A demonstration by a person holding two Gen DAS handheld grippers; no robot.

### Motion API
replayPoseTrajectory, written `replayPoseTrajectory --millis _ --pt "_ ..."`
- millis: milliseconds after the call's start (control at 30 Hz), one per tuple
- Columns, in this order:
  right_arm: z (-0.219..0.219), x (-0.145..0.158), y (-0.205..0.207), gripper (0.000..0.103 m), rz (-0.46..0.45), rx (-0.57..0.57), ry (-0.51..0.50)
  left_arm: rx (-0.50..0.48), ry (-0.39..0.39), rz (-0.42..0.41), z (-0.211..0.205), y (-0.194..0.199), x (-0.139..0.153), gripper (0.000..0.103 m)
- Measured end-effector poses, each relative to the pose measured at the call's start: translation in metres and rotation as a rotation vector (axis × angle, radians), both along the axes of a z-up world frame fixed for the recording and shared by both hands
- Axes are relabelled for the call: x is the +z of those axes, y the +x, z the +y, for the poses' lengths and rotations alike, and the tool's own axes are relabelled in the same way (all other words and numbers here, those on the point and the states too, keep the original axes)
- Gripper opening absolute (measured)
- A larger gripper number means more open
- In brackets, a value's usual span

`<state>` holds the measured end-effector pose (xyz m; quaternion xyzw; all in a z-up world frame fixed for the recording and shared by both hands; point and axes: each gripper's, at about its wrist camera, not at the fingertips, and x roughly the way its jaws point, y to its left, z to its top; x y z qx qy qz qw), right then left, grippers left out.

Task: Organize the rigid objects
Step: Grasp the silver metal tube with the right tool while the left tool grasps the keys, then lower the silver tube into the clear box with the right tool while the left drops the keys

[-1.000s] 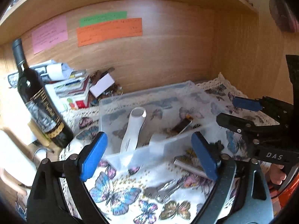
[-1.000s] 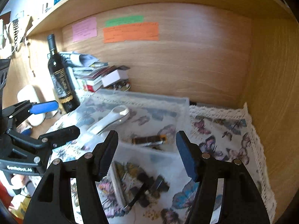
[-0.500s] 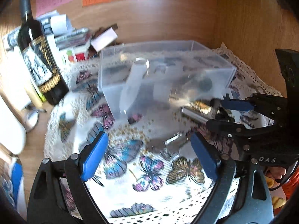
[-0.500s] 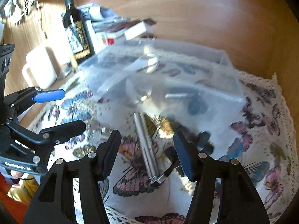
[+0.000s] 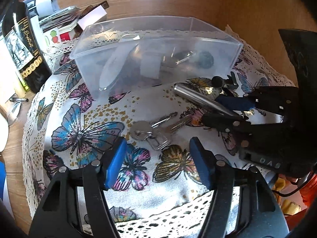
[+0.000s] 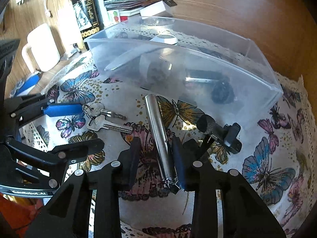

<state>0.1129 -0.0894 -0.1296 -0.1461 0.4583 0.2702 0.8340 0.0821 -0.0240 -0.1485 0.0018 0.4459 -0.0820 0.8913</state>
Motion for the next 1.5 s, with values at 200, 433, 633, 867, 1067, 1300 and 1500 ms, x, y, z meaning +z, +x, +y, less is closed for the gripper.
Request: replayPoseTrajectory --millis 200,433,633,867,1067,1300,1500 --pt "-0.002 0.001 0.004 0.023 0.011 0.008 0.014 -0.042 0.026 0.032 -0.011 0.015 0.001 0.061" --pt "-0.014 0.005 0.005 0.014 0.020 -0.025 0.060 -0.075 0.069 0.017 -0.019 0.024 0.003 0.035" --pt "-0.020 0.019 0.001 0.014 -0.013 -0.043 0.104 -0.048 0.045 -0.009 -0.009 0.021 0.005 0.023" --pt "-0.020 0.037 0.000 0.014 -0.069 -0.060 0.135 0.013 0.006 -0.042 0.012 0.007 0.017 0.001" --pt "-0.022 0.048 0.001 0.014 -0.098 -0.079 0.156 0.032 -0.004 -0.084 0.023 -0.002 0.028 0.001" --pt "-0.021 0.056 -0.003 0.014 -0.115 -0.083 0.164 0.043 -0.027 -0.122 0.032 -0.011 0.043 0.001" --pt "-0.018 0.069 -0.015 0.014 -0.151 -0.057 0.187 0.040 -0.031 -0.177 0.030 -0.016 0.066 0.001"
